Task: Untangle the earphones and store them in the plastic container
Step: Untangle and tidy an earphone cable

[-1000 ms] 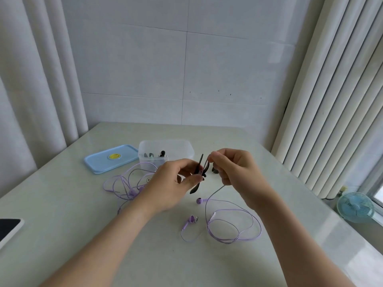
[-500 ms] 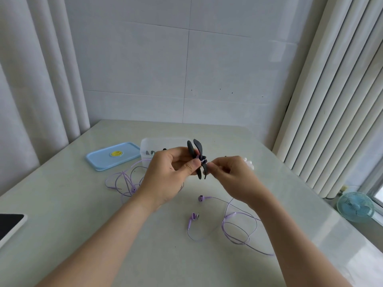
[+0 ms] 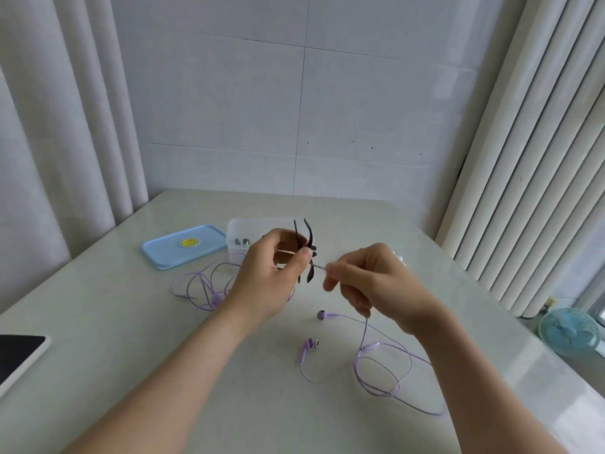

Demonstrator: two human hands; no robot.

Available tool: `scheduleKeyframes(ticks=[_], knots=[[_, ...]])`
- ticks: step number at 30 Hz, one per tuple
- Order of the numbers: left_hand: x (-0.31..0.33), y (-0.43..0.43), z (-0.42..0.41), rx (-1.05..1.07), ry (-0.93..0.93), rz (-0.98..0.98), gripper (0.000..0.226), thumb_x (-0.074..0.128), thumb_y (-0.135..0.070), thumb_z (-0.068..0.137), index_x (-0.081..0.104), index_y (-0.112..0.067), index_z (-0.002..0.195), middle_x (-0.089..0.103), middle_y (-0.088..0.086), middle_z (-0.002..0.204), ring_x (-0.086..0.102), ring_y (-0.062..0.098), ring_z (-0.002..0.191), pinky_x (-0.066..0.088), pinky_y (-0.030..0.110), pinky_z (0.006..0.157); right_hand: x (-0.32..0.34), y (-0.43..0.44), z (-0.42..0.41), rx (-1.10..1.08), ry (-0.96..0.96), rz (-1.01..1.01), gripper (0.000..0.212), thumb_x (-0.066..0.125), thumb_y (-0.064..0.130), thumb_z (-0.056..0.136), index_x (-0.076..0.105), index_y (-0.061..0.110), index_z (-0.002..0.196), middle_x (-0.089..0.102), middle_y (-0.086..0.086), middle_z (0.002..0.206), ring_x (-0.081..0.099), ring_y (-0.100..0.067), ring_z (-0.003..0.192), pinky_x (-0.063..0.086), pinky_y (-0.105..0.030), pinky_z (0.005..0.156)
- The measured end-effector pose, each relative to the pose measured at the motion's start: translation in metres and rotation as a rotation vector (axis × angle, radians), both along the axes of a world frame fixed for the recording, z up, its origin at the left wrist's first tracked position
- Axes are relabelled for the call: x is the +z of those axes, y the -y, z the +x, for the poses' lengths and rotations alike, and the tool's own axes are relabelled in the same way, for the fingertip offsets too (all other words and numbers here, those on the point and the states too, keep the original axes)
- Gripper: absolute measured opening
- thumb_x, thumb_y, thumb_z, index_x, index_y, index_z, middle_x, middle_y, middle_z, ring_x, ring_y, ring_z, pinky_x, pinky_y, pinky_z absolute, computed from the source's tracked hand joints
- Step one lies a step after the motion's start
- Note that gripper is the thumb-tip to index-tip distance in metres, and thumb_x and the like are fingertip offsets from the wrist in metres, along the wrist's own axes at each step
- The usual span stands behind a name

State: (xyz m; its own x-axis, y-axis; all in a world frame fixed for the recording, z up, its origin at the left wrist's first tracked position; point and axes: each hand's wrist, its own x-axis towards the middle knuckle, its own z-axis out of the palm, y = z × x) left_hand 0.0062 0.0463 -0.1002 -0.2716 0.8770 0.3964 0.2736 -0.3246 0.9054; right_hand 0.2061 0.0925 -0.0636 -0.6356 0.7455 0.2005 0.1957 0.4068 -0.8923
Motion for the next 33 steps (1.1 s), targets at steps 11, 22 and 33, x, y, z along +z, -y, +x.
scheduleKeyframes(ticks=[11, 22, 33], knots=[[-0.004, 0.004, 0.006, -0.239, -0.253, -0.108, 0.013, 0.074, -0.021, 0.099, 0.076, -0.030, 0.108, 0.078, -0.007, 0.100, 0.071, 0.013, 0.078, 0.055, 0.035, 0.080, 0.004, -0.013, 0.003, -0.321, -0.415, -0.044, 0.033, 0.051, 0.027, 0.111, 0.069, 0.012, 0.087, 0.029, 0.002, 0.060, 0.023, -0.016, 0.053, 0.021, -0.027, 0.049], [0.007, 0.007, 0.011, -0.264, 0.133, 0.014, 0.017, 0.078, -0.005, 0.092, 0.078, -0.005, 0.109, 0.080, 0.013, 0.103, 0.077, 0.029, 0.101, 0.062, 0.033, 0.090, -0.026, -0.031, 0.004, -0.563, 0.308, 0.349, 0.022, 0.073, 0.034, 0.092, 0.078, 0.023, 0.074, 0.054, 0.016, 0.047, 0.048, -0.013, 0.055, 0.038, -0.026, 0.067], [0.006, 0.005, 0.006, 0.012, 0.250, -0.033, 0.011, 0.078, -0.021, 0.095, 0.071, -0.016, 0.104, 0.077, -0.007, 0.100, 0.076, 0.029, 0.098, 0.063, 0.050, 0.092, -0.006, 0.009, -0.012, -0.065, 0.299, 0.260, 0.019, 0.072, 0.017, 0.092, 0.081, 0.014, 0.075, 0.050, 0.012, 0.044, 0.037, -0.007, 0.043, 0.031, -0.016, 0.049]])
